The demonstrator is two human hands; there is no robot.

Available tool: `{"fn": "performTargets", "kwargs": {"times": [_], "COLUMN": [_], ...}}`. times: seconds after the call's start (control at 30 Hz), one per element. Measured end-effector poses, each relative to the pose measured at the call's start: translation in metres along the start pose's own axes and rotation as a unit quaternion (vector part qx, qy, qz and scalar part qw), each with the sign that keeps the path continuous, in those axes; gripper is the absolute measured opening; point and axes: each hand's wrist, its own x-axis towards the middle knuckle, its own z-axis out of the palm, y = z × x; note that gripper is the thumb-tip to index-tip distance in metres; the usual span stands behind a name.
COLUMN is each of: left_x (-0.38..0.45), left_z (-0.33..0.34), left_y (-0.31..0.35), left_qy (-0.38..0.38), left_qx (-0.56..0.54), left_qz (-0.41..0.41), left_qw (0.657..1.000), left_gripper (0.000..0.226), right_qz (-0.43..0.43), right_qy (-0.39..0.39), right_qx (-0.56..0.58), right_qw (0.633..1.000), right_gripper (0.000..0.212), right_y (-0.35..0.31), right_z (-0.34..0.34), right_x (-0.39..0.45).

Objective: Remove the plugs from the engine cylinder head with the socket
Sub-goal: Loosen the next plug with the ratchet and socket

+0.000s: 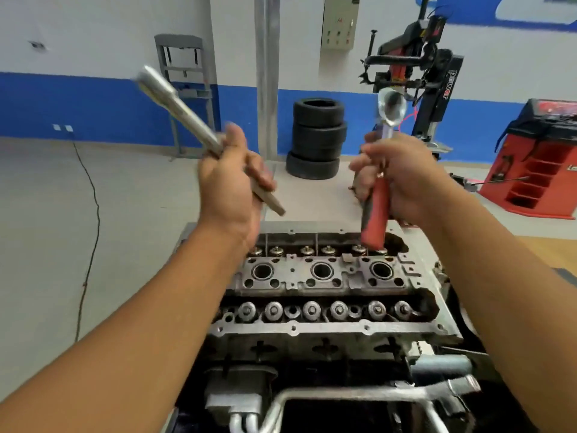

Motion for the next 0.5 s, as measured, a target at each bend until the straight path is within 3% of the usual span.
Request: {"fn": "performTargets", "kwargs": {"times": [0.07, 0.17, 0.37, 0.5], "left_x": [0.004, 0.008, 0.020, 0.032], "left_z": [0.006, 0.008, 0.017, 0.034], "left_y": [-0.026, -0.058, -0.066, -0.059], "left_qy": [-0.026, -0.072, -0.097, -0.197], "left_qx": [0.034, 0.103, 0.143, 0.123], "left_qz": [-0.064, -0.107, -0.094, -0.075], "left_qw": [0.997, 0.986, 0.981, 0.970], "left_gripper": [0.025, 0.035, 0.056, 0.053], "right_qz": [0.021, -0.002, -0.035, -0.061], "right_qy": [0.039, 0.075, -0.017, 0.001], "right_qx": [0.074, 0.017, -0.020, -0.050], "right_qw": [0.996, 0.997, 0.999, 0.997], "right_gripper": [0.010, 0.032, 0.033, 0.032], "right_y": [-0.009, -0.014, -0.029, -0.031], "right_z": [0.007, -0.001, -0.024, -0.021], "right_x": [0.019, 0.031, 0.025, 0.025]}}
